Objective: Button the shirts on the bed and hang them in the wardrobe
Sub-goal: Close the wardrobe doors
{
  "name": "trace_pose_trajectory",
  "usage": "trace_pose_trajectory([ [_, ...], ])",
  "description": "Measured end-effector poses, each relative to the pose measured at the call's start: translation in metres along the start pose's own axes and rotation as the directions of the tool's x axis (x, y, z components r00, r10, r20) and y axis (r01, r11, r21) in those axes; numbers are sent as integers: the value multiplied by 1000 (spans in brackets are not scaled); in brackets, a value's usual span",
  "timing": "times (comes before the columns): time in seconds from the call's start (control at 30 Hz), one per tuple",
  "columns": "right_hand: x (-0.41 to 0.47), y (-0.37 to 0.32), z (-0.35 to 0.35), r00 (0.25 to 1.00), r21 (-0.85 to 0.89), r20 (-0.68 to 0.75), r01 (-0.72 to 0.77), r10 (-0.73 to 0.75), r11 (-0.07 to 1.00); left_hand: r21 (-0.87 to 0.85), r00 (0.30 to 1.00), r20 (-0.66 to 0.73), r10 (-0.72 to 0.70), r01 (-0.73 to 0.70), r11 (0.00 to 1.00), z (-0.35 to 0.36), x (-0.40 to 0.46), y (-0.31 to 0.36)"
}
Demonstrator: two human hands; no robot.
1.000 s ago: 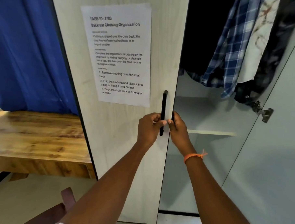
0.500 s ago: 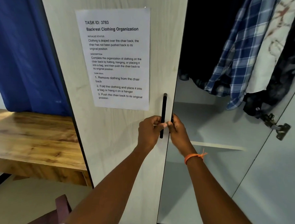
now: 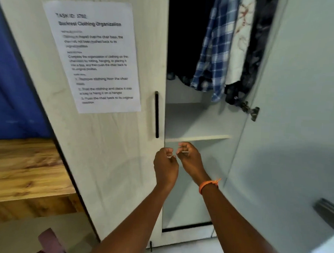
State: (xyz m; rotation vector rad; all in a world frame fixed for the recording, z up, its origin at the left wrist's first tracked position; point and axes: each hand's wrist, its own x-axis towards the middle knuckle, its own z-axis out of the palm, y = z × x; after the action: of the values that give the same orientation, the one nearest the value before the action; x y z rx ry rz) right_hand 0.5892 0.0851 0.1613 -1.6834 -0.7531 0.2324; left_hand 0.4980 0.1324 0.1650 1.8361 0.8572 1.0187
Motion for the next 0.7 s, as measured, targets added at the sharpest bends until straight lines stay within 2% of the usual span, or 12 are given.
trace_pose_trajectory([
  [0.13,-65,7,-51,979,-48,-190,-84,74,995,-104,985,172,16,2,995,27,-61,17],
  [0.27,-127,21,-118,890,-151,-447,-167,83,974,-166,945,326,12,45,985,57,-126,40],
  [0.33,-150,23,-152,817,-241,-576,-202,28,949,-187,923,383,23,53,981,72,-155,54],
  [0.43,-176,15,-206,656,-327,-749,-241,-95,914,-213,886,456,82,19,977,91,-191,81],
  [0.57,-185,6,-267,476,-203,-878,-281,-47,938,-213,848,512,138,-30,977,117,-216,110],
  [0.6,-183,8,-283,462,-186,-886,-280,-38,942,-212,845,514,146,-40,976,124,-220,117],
  [0.63,-180,11,-296,480,-176,-877,-283,-20,943,-209,845,512,154,-52,976,131,-223,123],
  [0.7,-172,18,-320,572,-124,-819,-263,51,957,-208,856,491,161,-64,976,147,-227,135],
])
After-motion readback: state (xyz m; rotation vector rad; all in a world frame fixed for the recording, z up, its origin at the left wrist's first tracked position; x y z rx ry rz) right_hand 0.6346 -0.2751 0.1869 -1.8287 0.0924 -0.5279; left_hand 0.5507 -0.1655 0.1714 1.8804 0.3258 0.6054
